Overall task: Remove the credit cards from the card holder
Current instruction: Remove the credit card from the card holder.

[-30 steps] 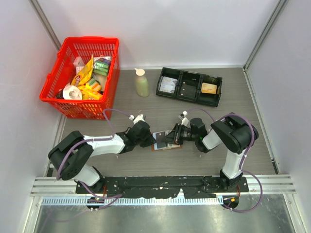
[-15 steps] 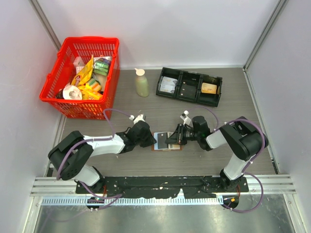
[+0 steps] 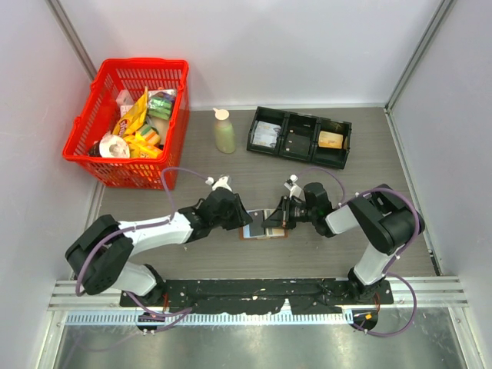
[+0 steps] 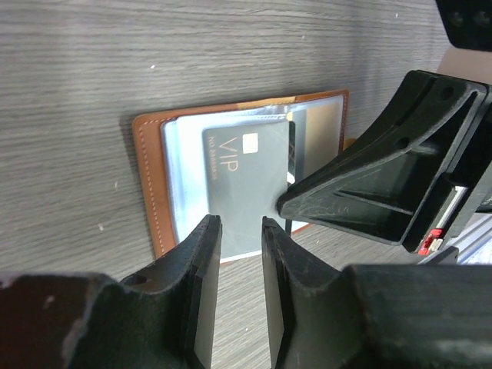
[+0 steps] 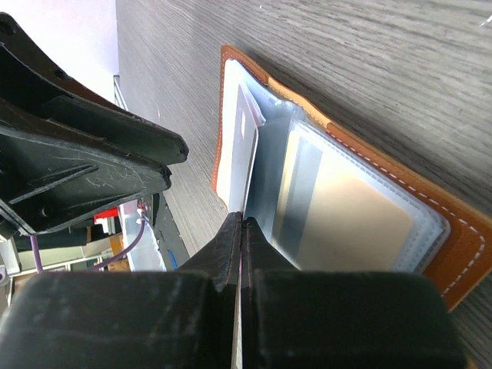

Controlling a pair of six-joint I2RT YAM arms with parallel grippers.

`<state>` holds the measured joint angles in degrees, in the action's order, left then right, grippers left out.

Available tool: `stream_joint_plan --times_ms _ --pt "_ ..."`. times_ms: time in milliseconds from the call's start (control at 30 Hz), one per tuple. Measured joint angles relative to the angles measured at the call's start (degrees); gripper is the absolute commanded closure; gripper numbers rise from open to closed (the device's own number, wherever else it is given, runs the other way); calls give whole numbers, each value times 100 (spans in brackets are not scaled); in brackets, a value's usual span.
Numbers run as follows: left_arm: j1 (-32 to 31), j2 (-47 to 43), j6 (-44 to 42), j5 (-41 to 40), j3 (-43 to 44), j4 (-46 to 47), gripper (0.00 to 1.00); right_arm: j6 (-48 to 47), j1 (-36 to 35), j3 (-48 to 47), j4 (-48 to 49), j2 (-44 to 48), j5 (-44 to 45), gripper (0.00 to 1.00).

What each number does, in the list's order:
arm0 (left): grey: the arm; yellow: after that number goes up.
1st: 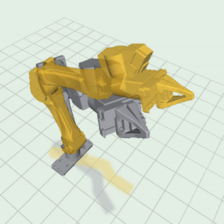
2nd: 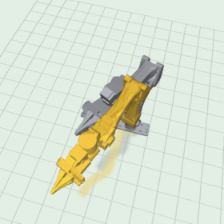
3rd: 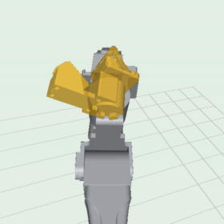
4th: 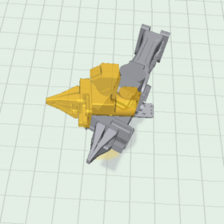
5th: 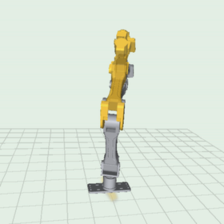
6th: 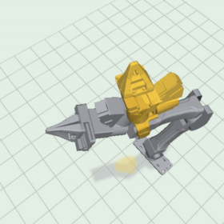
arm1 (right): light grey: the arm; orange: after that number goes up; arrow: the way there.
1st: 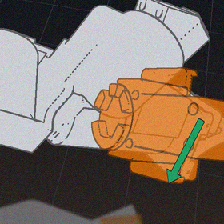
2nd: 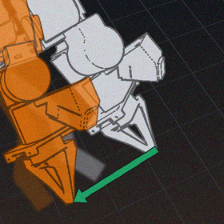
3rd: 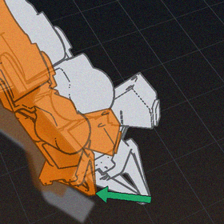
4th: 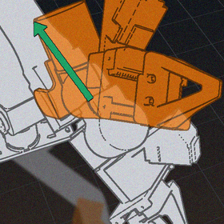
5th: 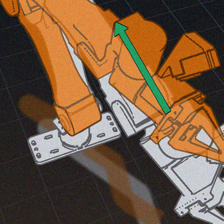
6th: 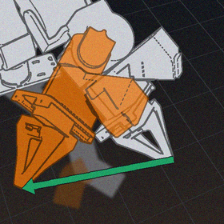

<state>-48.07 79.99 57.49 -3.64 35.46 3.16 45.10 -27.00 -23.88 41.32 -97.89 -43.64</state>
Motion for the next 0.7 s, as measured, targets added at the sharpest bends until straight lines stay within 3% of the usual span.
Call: stream_joint_plan --times_ms 367,600,700 --pt "-20 813 -111 168 188 223 99 9 37 -20 24 -114 -136 94" --pt "-24 813 -61 107 144 293 100 44 122 -20 61 -116 -175 82" --pt "-24 813 -24 107 109 350 100 116 127 -17 155 -153 -210 82"
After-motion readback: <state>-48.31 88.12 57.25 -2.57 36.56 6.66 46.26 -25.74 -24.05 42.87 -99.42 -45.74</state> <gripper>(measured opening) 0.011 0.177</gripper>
